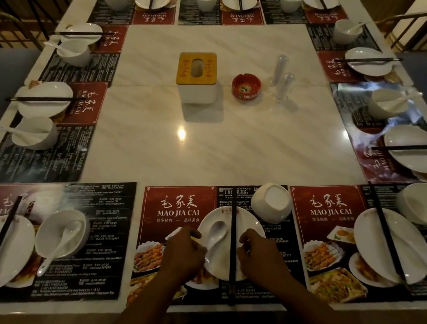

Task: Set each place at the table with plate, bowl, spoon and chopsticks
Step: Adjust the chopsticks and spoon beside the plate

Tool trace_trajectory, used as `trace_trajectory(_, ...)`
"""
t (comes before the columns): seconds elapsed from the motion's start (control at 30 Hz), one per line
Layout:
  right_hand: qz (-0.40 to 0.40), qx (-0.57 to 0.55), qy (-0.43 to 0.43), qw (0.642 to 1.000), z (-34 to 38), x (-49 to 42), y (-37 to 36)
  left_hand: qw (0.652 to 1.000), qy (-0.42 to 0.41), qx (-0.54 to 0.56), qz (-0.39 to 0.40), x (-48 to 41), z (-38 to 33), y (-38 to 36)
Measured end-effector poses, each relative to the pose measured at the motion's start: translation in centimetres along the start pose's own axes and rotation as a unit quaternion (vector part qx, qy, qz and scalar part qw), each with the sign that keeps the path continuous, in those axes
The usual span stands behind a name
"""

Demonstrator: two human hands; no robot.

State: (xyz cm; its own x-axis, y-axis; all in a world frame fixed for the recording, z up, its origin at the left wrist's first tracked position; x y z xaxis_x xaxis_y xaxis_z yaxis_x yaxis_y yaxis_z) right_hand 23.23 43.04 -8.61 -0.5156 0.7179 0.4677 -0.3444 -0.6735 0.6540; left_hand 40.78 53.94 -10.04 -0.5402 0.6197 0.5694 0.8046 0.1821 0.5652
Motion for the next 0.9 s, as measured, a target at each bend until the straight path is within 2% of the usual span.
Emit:
trace_trajectory(0.17, -0.006, -0.029, -0.057, 0.998, 0.6, -0.5, -1.4, 0.998, 0.011, 0.024, -0.061, -3.2, 0.7, 5.4)
trace_trajectory(0.4, -0.022, -0.016, -0.092, 0.995, 0.8, -0.7, -2.0, 0.997, 0.024, -0.002, -0.077, -8.2, 0.9, 9.3)
trace_trajectory(0.8, -0.018, -0.012, -0.135, 0.991, 0.1, -0.4, -0.4, 0.990, -0.059, -0.095, -0.090, -12.0, -0.4, 11.6)
trace_trajectory(0.9, -0.019, 0.000, -0.144, 0.989, -1.2, 0.1, 1.7, 0.983, -0.079, -0.109, -0.128, -10.8, -1.3, 11.4)
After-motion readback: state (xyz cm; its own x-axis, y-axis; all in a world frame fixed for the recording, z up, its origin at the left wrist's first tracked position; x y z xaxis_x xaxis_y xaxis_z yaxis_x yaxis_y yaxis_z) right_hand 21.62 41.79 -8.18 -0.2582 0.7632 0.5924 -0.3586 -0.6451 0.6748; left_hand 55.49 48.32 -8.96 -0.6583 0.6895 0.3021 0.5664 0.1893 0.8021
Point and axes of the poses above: each hand's wrist, its own x-axis away from the middle knuckle, its own y-axis out of the back of the hand, z = x × y, the point moved 7 cm from there along -x, towards the middle knuckle, and after that the axes turned 1 degree about y, right-handed, at the moved point
